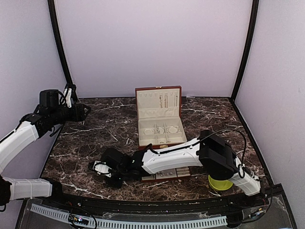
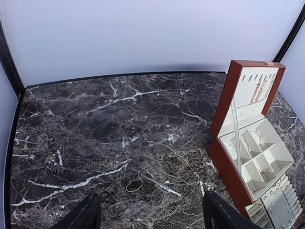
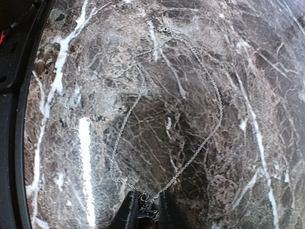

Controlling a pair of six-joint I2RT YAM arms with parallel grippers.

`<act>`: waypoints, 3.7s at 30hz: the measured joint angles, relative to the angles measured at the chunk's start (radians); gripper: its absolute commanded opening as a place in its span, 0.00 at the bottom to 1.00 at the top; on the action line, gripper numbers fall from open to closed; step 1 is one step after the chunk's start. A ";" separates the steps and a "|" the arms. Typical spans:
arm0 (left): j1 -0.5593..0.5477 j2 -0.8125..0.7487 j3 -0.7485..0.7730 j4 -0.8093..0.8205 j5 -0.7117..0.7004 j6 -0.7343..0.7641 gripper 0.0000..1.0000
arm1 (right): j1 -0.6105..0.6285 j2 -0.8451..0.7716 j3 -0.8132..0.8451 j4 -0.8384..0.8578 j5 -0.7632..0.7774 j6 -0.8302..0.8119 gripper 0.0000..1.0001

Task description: Organize the mixed jewelry

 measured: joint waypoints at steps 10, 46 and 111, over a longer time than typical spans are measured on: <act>0.000 0.000 -0.002 0.002 0.002 0.000 0.75 | -0.014 -0.066 -0.121 0.064 0.116 0.050 0.00; -0.117 0.163 -0.034 0.097 0.219 -0.023 0.75 | -0.233 -0.349 -0.434 0.171 -0.154 0.228 0.25; -0.114 0.135 -0.055 0.109 0.187 -0.019 0.75 | -0.183 -0.290 -0.417 0.138 -0.094 0.242 0.00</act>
